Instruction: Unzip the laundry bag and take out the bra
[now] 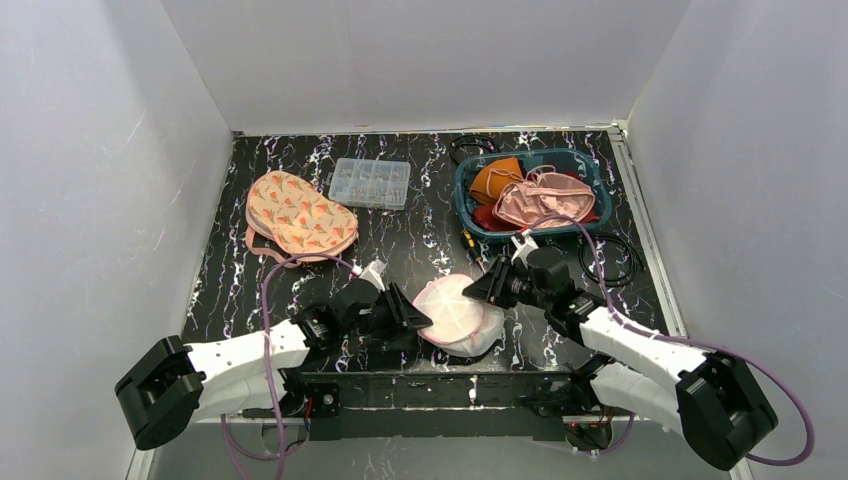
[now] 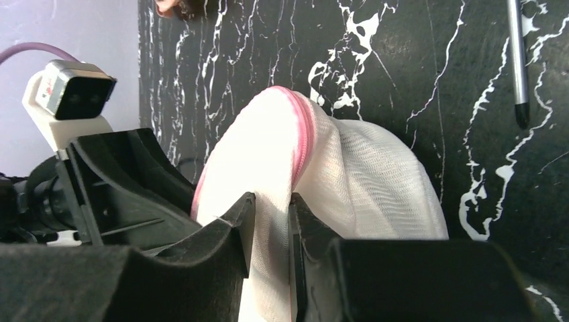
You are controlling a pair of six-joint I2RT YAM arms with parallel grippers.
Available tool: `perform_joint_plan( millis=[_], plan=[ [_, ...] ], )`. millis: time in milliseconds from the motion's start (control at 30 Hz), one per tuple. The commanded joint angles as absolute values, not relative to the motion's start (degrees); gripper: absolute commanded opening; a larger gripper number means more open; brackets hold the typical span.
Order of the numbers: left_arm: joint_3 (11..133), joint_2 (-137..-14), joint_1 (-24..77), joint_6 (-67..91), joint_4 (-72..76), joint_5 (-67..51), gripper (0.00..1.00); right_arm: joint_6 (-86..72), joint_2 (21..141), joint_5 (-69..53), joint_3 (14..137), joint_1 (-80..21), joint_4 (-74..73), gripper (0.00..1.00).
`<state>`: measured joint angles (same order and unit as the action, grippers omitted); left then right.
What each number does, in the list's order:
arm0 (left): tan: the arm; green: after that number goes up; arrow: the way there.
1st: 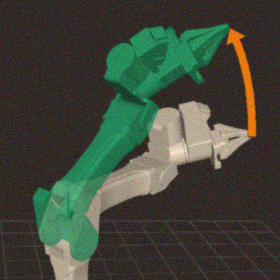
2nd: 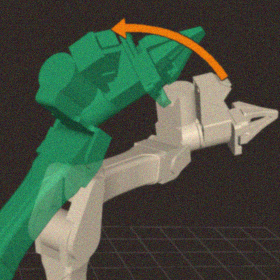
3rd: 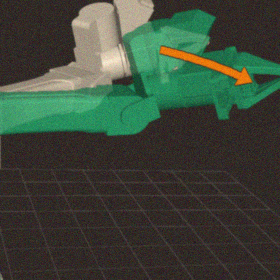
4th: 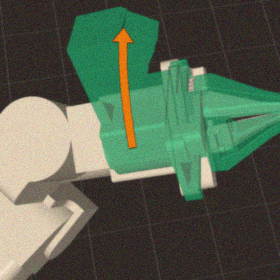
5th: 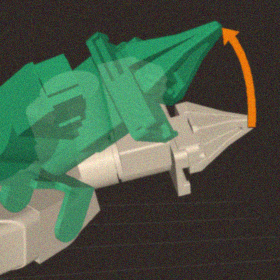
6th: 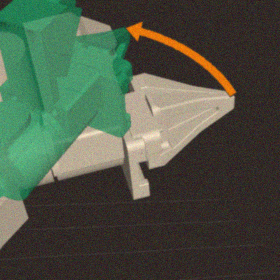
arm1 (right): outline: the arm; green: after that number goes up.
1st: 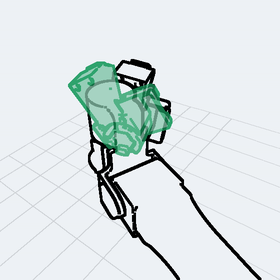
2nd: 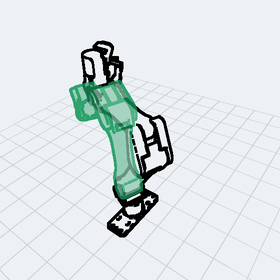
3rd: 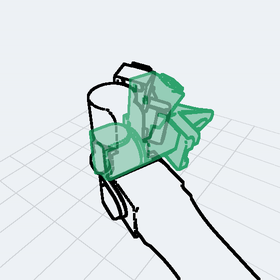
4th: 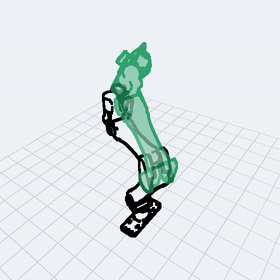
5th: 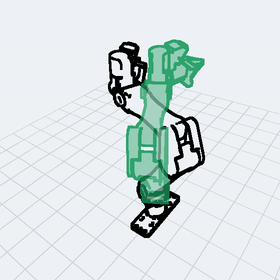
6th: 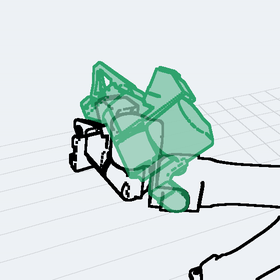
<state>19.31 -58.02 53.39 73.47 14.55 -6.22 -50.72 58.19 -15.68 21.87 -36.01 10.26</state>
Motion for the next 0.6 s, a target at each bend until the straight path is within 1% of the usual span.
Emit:
perform_joint_plan(
  millis=[0, 67, 100, 133, 200, 300, 367, 467, 500, 567],
  plan=[
    [21.70, -58.54, 53.64, 72.28, 16.81, -5.28, 0.29, -57.11, 55.53, -14.29, 19.38, -39.51, 17.61, 0.30],
    [21.88, -58.51, 53.70, 71.67, 16.92, -5.69, 0.19, -57.80, 54.68, -12.70, 18.99, -41.46, 19.13, 0.32],
    [21.95, -58.22, 53.59, 71.33, 16.86, -5.78, 0.11, -57.74, 54.36, -11.94, 19.22, -42.35, 19.33, 0.37],
    [21.97, -57.71, 53.50, 70.70, 16.82, -5.86, 0.02, -57.23, 54.04, -11.61, 19.84, -43.12, 18.91, 0.45],
    [22.02, -56.11, 52.36, 69.66, 15.82, -7.52, 0.00, -55.64, 52.88, -11.51, 21.59, -43.83, 16.73, 0.67],
    [22.15, -52.97, 45.73, 66.99, 14.00, -15.35, 0.00, -50.48, 49.08, -11.13, 25.80, -43.86, 8.50, 0.87],
    [22.27, -50.65, 39.64, 65.41, 13.69, -23.43, 0.00, -47.05, 46.51, -10.95, 28.72, -43.86, 3.18, 0.91],
    [24.74, -49.39, 31.51, 61.85, 13.16, -36.28, 0.00, -42.40, 43.76, -12.61, 31.27, -43.77, -4.11, 0.91],
    [26.32, -49.85, 29.95, 60.12, 12.35, -41.53, 0.00, -41.63, 43.29, -13.89, 31.56, -43.77, -5.33, 0.91],
    [29.36, -51.44, 28.63, 56.79, 10.10, -47.43, 0.00, -41.45, 42.56, -16.69, 31.26, -43.73, -5.76, 0.91]
  ],
)
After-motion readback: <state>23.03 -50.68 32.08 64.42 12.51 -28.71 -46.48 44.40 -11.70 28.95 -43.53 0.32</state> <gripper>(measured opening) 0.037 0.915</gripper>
